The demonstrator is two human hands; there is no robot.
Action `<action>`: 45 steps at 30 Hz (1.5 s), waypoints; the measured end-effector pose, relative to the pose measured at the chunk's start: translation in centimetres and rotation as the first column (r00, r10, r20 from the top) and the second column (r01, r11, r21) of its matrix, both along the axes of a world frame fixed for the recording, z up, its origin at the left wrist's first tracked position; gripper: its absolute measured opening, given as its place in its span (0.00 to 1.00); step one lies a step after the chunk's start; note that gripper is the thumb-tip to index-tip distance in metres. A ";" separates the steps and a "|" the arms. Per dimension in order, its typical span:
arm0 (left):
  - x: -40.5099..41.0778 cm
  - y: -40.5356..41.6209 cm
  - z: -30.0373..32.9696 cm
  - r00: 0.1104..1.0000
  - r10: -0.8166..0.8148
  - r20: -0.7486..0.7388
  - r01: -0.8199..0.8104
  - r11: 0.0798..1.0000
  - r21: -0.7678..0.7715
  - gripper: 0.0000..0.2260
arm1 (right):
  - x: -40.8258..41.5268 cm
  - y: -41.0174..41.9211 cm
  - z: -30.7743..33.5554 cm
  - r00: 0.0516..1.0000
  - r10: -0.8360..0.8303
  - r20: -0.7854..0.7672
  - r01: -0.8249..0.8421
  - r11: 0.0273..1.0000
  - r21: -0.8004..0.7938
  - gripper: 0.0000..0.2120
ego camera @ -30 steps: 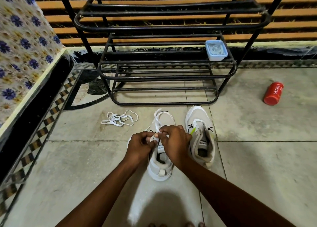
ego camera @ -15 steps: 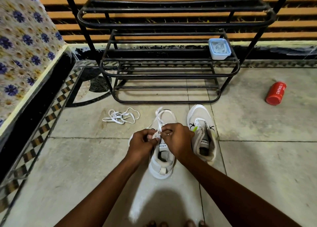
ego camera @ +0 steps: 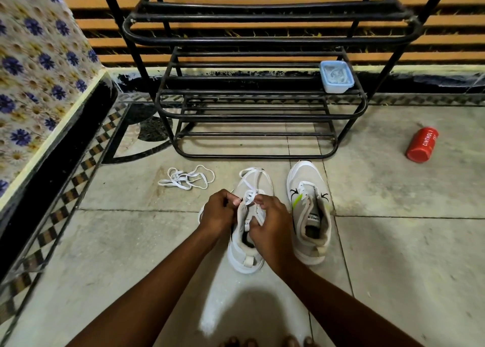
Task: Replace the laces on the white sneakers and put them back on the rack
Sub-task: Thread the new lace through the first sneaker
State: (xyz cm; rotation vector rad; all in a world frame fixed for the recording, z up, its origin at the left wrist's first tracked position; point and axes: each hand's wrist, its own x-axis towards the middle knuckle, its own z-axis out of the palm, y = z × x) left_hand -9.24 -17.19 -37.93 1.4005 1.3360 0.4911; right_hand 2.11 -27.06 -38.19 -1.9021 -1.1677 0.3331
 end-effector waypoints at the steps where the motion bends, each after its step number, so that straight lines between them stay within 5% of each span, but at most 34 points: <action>1: 0.0 0.2 0.1 1.000 0.000 -0.016 0.000 1.000 0.014 0.06 | 0.0 0.0 0.0 0.999 -0.006 0.037 0.006 1.000 0.006 0.25; 7: 0.2 1.5 1.6 0.957 0.265 0.121 -0.264 0.964 -0.025 0.10 | 0.6 -0.4 -0.6 0.988 -0.041 0.150 0.052 0.996 -0.072 0.23; 10: -1.0 3.5 3.0 0.793 0.512 0.332 -0.461 0.859 -0.223 0.11 | 0.6 -0.5 -0.6 0.989 -0.034 0.143 0.046 0.996 -0.082 0.22; 12: -1.7 4.9 4.0 0.657 0.613 0.438 -0.469 0.788 -0.400 0.13 | 0.6 -0.2 -0.5 0.989 -0.039 0.146 0.053 0.994 -0.094 0.21; 13: -2.0 5.0 4.5 0.657 0.602 0.454 -0.455 0.797 -0.397 0.14 | 0.7 0.0 -0.6 0.989 -0.041 0.144 0.056 0.993 -0.101 0.21; 15: -2.4 4.9 4.9 0.806 0.411 0.427 -0.399 0.909 -0.121 0.14 | 0.7 0.1 -0.9 0.990 -0.039 0.133 0.054 0.993 -0.105 0.21; 17: -2.9 4.4 4.2 0.987 -0.020 0.161 -0.045 0.920 0.390 0.09 | 0.8 0.3 -1.2 0.991 -0.046 0.127 0.060 0.993 -0.103 0.19; 18: -3.3 4.2 3.4 0.970 -0.235 -0.060 0.233 0.835 0.499 0.06 | 0.8 0.3 -1.3 0.990 -0.052 0.130 0.066 0.992 -0.106 0.17; 20: -4.0 4.3 2.2 0.794 -0.440 -0.421 0.604 0.652 0.458 0.14 | 0.9 0.4 -1.4 0.989 -0.054 0.139 0.069 0.992 -0.104 0.15; 22: -4.2 4.5 1.9 0.755 -0.434 -0.491 0.648 0.606 0.461 0.12 | 0.9 0.5 -1.5 0.989 -0.045 0.142 0.061 0.992 -0.110 0.15; 24: -3.7 4.0 2.9 0.859 -0.335 -0.388 0.508 0.661 0.553 0.08 | 0.9 0.5 -1.4 0.988 -0.049 0.149 0.064 0.993 -0.100 0.16; 26: -2.9 3.9 4.2 0.986 -0.166 0.012 0.146 0.896 0.420 0.08 | 1.0 0.3 -1.4 0.989 -0.068 0.130 0.078 0.995 -0.069 0.18; 27: -2.6 4.2 4.9 0.951 0.020 0.307 -0.075 0.983 0.168 0.09 | 1.0 0.3 -1.4 0.990 -0.076 0.121 0.083 0.995 -0.051 0.19; 28: -2.2 4.3 5.7 0.826 0.225 0.517 -0.203 0.974 -0.100 0.11 | 1.0 0.2 -1.4 0.990 -0.080 0.118 0.085 0.996 -0.037 0.20; 29: -2.2 4.3 6.2 0.722 0.347 0.599 -0.233 0.937 -0.262 0.13 | 1.0 0.2 -1.4 0.990 -0.081 0.117 0.086 0.996 -0.031 0.20; 30: -2.5 4.3 6.2 0.708 0.368 0.603 -0.245 0.928 -0.279 0.15 | 0.9 0.2 -1.3 0.990 -0.083 0.115 0.087 0.996 -0.033 0.20; 32: -3.3 4.5 5.6 0.920 0.101 0.378 -0.155 0.981 0.116 0.13 | 0.8 0.2 -1.3 0.989 -0.086 0.121 0.092 0.995 -0.049 0.19; 33: -3.8 4.3 5.1 0.988 -0.117 0.097 0.073 0.924 0.375 0.08 | 0.7 0.3 -1.3 0.988 -0.083 0.132 0.091 0.994 -0.055 0.18; 35: -4.4 4.0 3.9 0.809 -0.313 -0.498 0.554 0.688 0.468 0.11 | 0.6 0.3 -1.4 0.986 -0.073 0.148 0.084 0.994 -0.064 0.17; 36: -4.4 3.8 3.8 0.708 -0.325 -0.627 0.652 0.641 0.405 0.15 | 0.7 0.3 -1.5 0.986 -0.072 0.150 0.083 0.994 -0.070 0.17; 37: -4.1 3.6 4.1 0.723 -0.346 -0.598 0.636 0.671 0.381 0.15 | 0.8 0.2 -1.6 0.986 -0.072 0.152 0.085 0.993 -0.080 0.17; 40: -3.3 3.0 4.8 0.956 -0.293 -0.025 0.283 0.892 0.354 0.08 | 1.0 0.2 -1.6 0.987 -0.050 0.154 0.067 0.992 -0.106 0.19; 45: -1.6 1.3 3.8 0.938 0.104 0.330 -0.096 0.995 -0.039 0.17 | 0.9 0.3 -1.2 0.989 -0.040 0.141 0.059 0.989 -0.135 0.22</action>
